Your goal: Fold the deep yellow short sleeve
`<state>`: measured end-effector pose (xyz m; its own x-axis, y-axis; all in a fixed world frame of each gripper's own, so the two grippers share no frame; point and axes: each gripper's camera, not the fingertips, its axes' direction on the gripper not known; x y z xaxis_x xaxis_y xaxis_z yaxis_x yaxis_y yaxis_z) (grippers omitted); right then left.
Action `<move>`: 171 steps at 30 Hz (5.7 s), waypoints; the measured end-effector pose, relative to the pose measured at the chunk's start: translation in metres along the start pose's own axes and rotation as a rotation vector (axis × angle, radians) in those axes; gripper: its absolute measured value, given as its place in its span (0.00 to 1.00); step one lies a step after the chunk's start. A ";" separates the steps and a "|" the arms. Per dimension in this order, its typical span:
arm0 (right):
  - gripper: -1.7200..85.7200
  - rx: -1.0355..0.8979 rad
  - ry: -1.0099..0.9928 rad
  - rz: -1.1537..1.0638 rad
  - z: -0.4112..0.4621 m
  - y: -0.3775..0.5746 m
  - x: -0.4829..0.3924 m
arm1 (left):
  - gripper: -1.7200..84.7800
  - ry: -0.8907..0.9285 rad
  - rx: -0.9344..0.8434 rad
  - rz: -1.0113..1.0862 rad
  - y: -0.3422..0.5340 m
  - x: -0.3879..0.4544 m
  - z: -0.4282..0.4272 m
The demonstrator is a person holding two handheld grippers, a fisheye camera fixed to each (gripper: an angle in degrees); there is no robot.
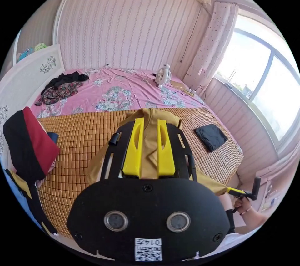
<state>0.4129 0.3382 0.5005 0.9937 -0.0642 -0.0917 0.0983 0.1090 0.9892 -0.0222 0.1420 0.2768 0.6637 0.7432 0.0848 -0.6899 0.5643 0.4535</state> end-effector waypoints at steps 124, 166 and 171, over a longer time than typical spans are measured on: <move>0.03 -0.216 -0.042 0.023 0.035 -0.044 -0.005 | 0.01 0.167 -0.347 -0.434 0.266 -0.128 -0.137; 0.04 -0.521 0.341 -0.186 0.093 0.020 -0.038 | 0.02 -0.033 -0.679 -0.272 0.306 -0.125 -0.017; 0.07 -0.469 0.336 -0.157 0.072 0.032 -0.034 | 0.01 -0.074 -0.577 -0.324 0.308 -0.127 -0.030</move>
<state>0.3787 0.2729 0.5438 0.9204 0.1942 -0.3394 0.1822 0.5550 0.8117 -0.3280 0.2320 0.3786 0.8674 0.4888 0.0938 -0.4828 0.8721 -0.0798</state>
